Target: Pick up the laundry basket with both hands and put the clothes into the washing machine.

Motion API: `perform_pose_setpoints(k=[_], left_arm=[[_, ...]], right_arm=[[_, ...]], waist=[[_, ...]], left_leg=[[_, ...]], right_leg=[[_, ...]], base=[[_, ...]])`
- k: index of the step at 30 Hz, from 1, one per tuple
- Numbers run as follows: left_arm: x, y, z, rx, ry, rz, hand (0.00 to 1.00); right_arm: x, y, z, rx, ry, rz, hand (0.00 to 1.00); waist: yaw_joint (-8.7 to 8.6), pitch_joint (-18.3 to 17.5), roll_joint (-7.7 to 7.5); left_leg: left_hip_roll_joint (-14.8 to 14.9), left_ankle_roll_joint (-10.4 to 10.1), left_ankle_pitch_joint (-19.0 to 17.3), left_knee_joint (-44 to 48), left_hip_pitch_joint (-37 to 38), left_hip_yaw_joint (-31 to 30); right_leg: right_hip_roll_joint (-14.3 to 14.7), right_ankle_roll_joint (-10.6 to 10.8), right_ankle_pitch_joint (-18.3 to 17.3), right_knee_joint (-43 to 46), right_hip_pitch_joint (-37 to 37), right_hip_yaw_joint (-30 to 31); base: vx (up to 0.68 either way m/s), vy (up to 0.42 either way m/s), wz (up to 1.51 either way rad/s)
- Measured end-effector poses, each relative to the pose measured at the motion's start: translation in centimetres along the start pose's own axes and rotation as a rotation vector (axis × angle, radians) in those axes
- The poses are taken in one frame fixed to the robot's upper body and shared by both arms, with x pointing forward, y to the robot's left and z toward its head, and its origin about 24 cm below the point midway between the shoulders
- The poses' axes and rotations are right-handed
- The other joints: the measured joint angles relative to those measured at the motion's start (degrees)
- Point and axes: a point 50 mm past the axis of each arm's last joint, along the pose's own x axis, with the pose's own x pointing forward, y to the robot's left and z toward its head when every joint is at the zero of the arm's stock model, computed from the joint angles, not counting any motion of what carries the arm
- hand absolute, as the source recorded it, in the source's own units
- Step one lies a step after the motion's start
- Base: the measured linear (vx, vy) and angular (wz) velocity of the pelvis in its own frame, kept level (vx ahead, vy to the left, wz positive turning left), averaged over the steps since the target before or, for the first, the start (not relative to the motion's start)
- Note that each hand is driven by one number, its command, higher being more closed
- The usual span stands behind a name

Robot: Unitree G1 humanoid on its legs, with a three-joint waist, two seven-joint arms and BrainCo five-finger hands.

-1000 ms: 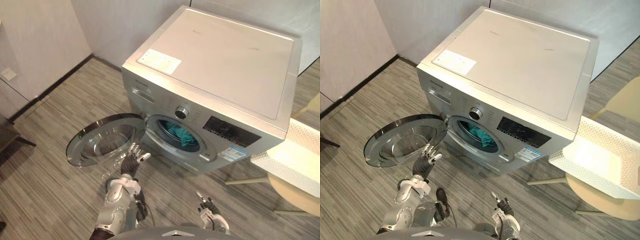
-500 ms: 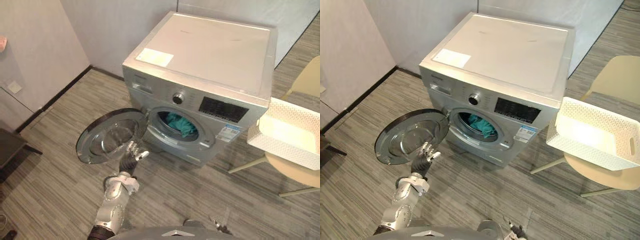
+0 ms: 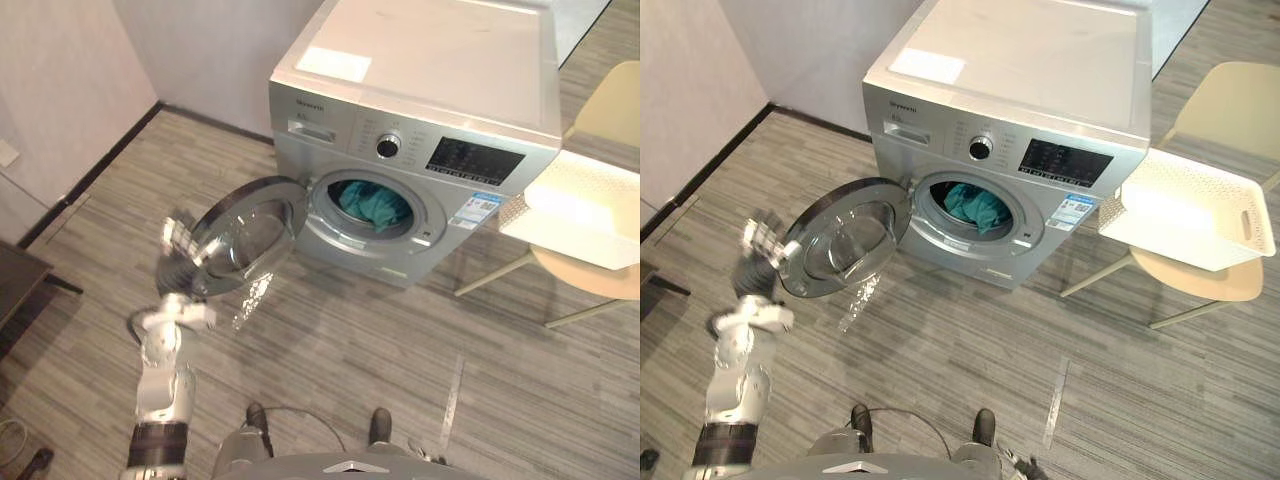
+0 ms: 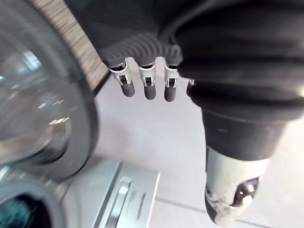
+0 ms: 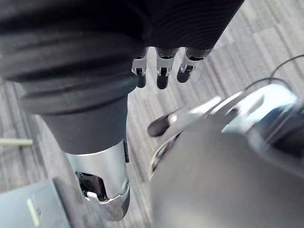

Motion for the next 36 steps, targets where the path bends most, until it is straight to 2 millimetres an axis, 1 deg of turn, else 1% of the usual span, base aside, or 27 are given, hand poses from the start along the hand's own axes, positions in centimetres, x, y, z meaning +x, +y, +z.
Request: perform_pose_setpoints(k=[1, 2, 3, 4, 5, 6, 7, 8, 9, 10, 12, 13, 14, 15, 16, 17, 18, 19, 21, 22, 24, 25, 27, 29, 31, 33, 36], left_arm=[[1.3, 0.5, 1.1, 0.043, -0.061, 0.056, 0.0], [2.0, 0.8, 1.5, 0.056, -0.082, 0.086, 0.0], [3.6, 1.5, 2.2, 0.095, -0.118, 0.158, 0.0], [5.0, 2.2, 2.9, 0.124, -0.137, 0.213, 0.0], [7.1, 3.0, 4.3, 0.163, -0.17, 0.272, 0.0], [8.7, 3.5, 5.9, 0.184, -0.197, 0.309, 0.0], [11.0, 3.7, 8.4, 0.212, -0.242, 0.339, 0.0], [12.1, 3.7, 9.9, 0.228, -0.268, 0.35, 0.0], [13.8, 3.6, 12.2, 0.279, -0.292, 0.367, 0.0], [16.9, 2.9, 17.0, 0.385, -0.313, 0.393, 0.0], [18.0, 2.1, 20.0, 0.437, -0.334, 0.403, 0.0], [18.6, 1.1, 21.9, 0.463, -0.352, 0.397, 0.0], [18.9, 0.1, 23.1, 0.477, -0.365, 0.38, 0.0], [19.3, -1.0, 24.6, 0.522, -0.373, 0.353, 0.0], [19.3, -1.2, 24.9, 0.531, -0.375, 0.35, 0.0], [19.5, -1.9, 26.0, 0.549, -0.379, 0.337, 0.0], [19.6, -2.5, 27.2, 0.574, -0.372, 0.317, 0.0], [19.6, -2.8, 27.7, 0.584, -0.37, 0.304, 0.0], [19.7, -3.4, 28.3, 0.583, -0.359, 0.268, 0.0], [19.7, -3.5, 28.3, 0.585, -0.356, 0.262, 0.0], [20.0, -4.8, 27.3, 0.565, -0.336, 0.218, 0.0], [20.1, -5.9, 26.4, 0.567, -0.317, 0.184, 0.0], [20.1, -6.8, 25.6, 0.585, -0.317, 0.151, 0.0], [20.0, -7.3, 24.9, 0.598, -0.323, 0.132, 0.0], [20.0, -7.5, 23.7, 0.643, -0.317, 0.104, 0.0], [19.9, -7.7, 22.5, 0.678, -0.308, 0.076, 0.0], [19.8, -8.4, 21.1, 0.69, -0.3, 0.042, 0.0]], right_arm=[[0.2, 1.5, 0.9, -0.043, -0.03, 0.055, 0.0], [0.3, 2.1, 1.3, -0.069, -0.047, 0.079, 0.0], [0.4, 3.2, 2.7, -0.113, -0.091, 0.121, 0.0], [0.5, 4.3, 3.6, -0.133, -0.124, 0.156, 0.0], [0.4, 5.8, 4.8, -0.152, -0.174, 0.202, 0.0], [0.3, 6.9, 5.5, -0.162, -0.206, 0.239, 0.0], [0.1, 8.3, 6.1, -0.172, -0.231, 0.285, 0.0], [0.0, 8.8, 6.2, -0.174, -0.238, 0.303, 0.0], [-0.1, 9.3, 6.2, -0.184, -0.24, 0.316, 0.0], [-0.1, 9.5, 6.2, -0.193, -0.245, 0.323, 0.0], [-0.1, 9.5, 6.1, -0.195, -0.245, 0.314, 0.0], [-0.3, 9.3, 5.9, -0.202, -0.248, 0.31, 0.0], [-0.4, 9.3, 5.9, -0.204, -0.259, 0.314, 0.0], [-0.6, 9.9, 6.1, -0.181, -0.272, 0.335, 0.0], [-0.7, 10.0, 6.2, -0.176, -0.277, 0.341, 0.0], [-1.0, 10.7, 6.7, -0.158, -0.305, 0.369, 0.0], [-1.6, 11.6, 7.5, -0.117, -0.345, 0.412, 0.0], [-1.9, 12.1, 7.9, -0.101, -0.365, 0.433, 0.0], [-2.7, 13.5, 8.3, -0.063, -0.4, 0.491, 0.0], [-2.9, 13.6, 8.2, -0.063, -0.402, 0.498, 0.0], [-3.2, 13.6, 8.0, -0.069, -0.408, 0.515, 0.0], [-3.5, 14.1, 7.8, -0.086, -0.409, 0.542, 0.0], [-4.0, 15.0, 7.8, -0.104, -0.42, 0.585, 0.0], [-4.9, 16.2, 8.0, -0.121, -0.445, 0.645, 0.0], [-5.6, 17.1, 7.8, -0.132, -0.456, 0.698, 0.0], [-5.6, 17.3, 7.5, -0.126, -0.444, 0.715, 0.0], [-5.4, 17.3, 7.2, -0.137, -0.432, 0.714, 0.0]], waist=[[0.15, 0.56, 0.43], [0.15, 1.01, 0.6], [0.51, 2.29, 0.41], [0.69, 3.27, 0.75], [0.67, 5.66, 0.01], [0.66, 7.22, -0.36], [0.5, 9.81, -1.52], [0.51, 11.04, -2.62], [0.59, 12.87, -4.2], [-0.19, 15.96, -7.15], [-0.29, 17.74, -8.99], [-0.48, 18.42, -9.96], [-0.4, 19.07, -10.12], [-0.42, 19.9, -10.36], [-0.42, 19.95, -10.4], [-0.43, 20.26, -10.52], [-0.34, 20.65, -10.79], [-0.44, 20.98, -10.81], [-0.88, 21.43, -11.43], [-0.94, 21.43, -11.43], [-0.32, 21.43, -11.45], [-0.35, 21.43, -11.45], [0.11, 21.43, -11.45], [0.14, 21.43, -11.45], [0.68, 21.43, -11.45], [0.99, 21.43, -11.45], [0.87, 21.42, -11.45]], left_leg=[[0.33, -0.34, 1.81, -1.38, -0.2, -0.29], [0.55, -0.58, 2.72, -2.3, -0.36, -0.58], [1.17, -1.03, 4.54, -4.25, -0.66, -0.77], [1.87, -1.32, 5.75, -5.14, -1.19, -0.81], [2.95, -1.76, 6.97, -5.54, -2.64, -1.11], [3.58, -1.86, 8.11, -5.88, -4.07, -1.49], [4.35, -2.01, 9.29, -6.0, -6.13, -2.14], [4.63, -2.11, 9.96, -6.2, -7.16, -2.29], [4.97, -2.15, 10.93, -6.83, -8.49, -2.42], [5.18, -2.04, 12.62, -7.02, -11.85, -3.68], [5.29, -1.9, 13.3, -6.97, -13.48, -3.93], [5.29, -1.84, 13.71, -6.74, -15.57, -4.23], [5.15, -1.67, 14.05, -6.67, -16.84, -4.55], [5.21, -1.63, 14.36, -6.51, -18.76, -4.79], [5.3, -1.63, 14.38, -6.42, -19.18, -4.77], [5.74, -1.7, 14.4, -5.68, -21.29, -4.66], [6.54, -2.08, 13.55, -4.18, -23.69, -4.4], [7.17, -1.84, 13.17, -3.43, -24.75, -4.01], [10.21, -1.83, 12.93, -1.22, -27.84, -0.95], [10.6, -1.84, 12.93, -0.93, -28.35, -0.71], [11.12, -1.9, 12.95, -0.67, -29.45, -0.5], [11.29, -1.87, 13.33, -0.42, -29.72, -0.5], [11.36, -1.84, 12.93, 0.25, -29.79, -0.23], [11.52, -2.1, 12.06, 0.99, -29.89, 0.26], [12.19, -1.72, 11.06, 2.46, -29.91, 1.46], [12.49, -1.62, 10.35, 3.49, -29.9, 1.84], [13.94, -1.39, 10.28, 4.24, -29.88, 4.55]], right_leg=[[0.61, 0.17, 0.14, 0.16, -0.86, -0.08], [1.02, 0.14, 0.15, 0.39, -1.29, -0.24], [1.96, -0.24, 0.34, 0.92, -2.73, -0.34], [2.73, -0.78, 0.47, 1.56, -3.91, -0.26], [3.79, -1.27, 0.62, 2.54, -5.86, -0.32], [4.35, -1.77, 0.72, 3.56, -7.73, -0.37], [5.03, -2.34, 0.81, 4.81, -10.16, -0.53], [5.21, -2.6, 0.96, 5.37, -11.51, -0.55], [5.4, -3.06, 1.3, 5.7, -13.06, -0.69], [5.91, -3.63, 2.27, 5.51, -15.41, -1.9], [5.95, -3.91, 3.25, 4.87, -16.6, -2.26], [5.93, -3.99, 4.39, 3.91, -17.85, -2.68], [5.92, -4.11, 5.01, 3.29, -18.58, -3.01], [5.88, -4.25, 5.66, 3.02, -20.13, -3.18], [5.91, -4.27, 5.78, 2.93, -20.5, -3.18], [6.16, -4.46, 6.43, 2.64, -22.08, -3.18], [6.7, -4.65, 7.13, 2.11, -23.6, -3.15], [7.1, -4.65, 7.43, 1.76, -23.98, -3.19], [8.5, -4.6, 7.66, 1.52, -25.89, -3.19], [8.74, -4.61, 7.66, 1.51, -26.24, -3.2], [9.16, -4.62, 7.67, 1.51, -27.34, -3.16], [9.25, -4.62, 7.67, 1.52, -27.36, -3.11], [9.17, -4.61, 7.66, 1.54, -27.31, -2.85], [9.09, -4.61, 7.66, 1.57, -27.31, -2.55], [9.13, -4.61, 7.67, 1.68, -27.27, -1.61], [9.16, -4.59, 7.69, 1.82, -27.13, -1.21], [9.14, -4.45, 7.8, 1.88, -26.94, -1.15]], base=[[-0.16, -0.087, 0.06], [-0.21, -0.105, 0.07], [-0.15, -0.065, 0.0], [-0.2, -0.07, -0.05], [-0.23, -0.066, -0.07], [-0.29, -0.077, -0.01], [-0.25, -0.06, 0.0], [-0.24, -0.041, 0.02], [-0.25, -0.038, 0.18], [-0.22, -0.026, 0.22], [-0.12, -0.002, 0.15], [-0.08, 0.019, 0.08], [-0.09, 0.034, 0.09], [-0.07, 0.039, 0.04], [-0.07, 0.04, -0.06], [-0.08, 0.03, -0.19], [-0.08, 0.025, -0.19], [-0.07, 0.008, -0.22], [-0.05, -0.015, -0.19], [-0.02, -0.021, -0.15], [0.01, -0.007, -0.07], [0.0, 0.0, 0.0], [0.01, 0.012, -0.02], [0.0, 0.027, -0.07], [-0.01, 0.023, -0.14], [-0.03, 0.01, -0.12], [-0.04, -0.005, -0.01]])
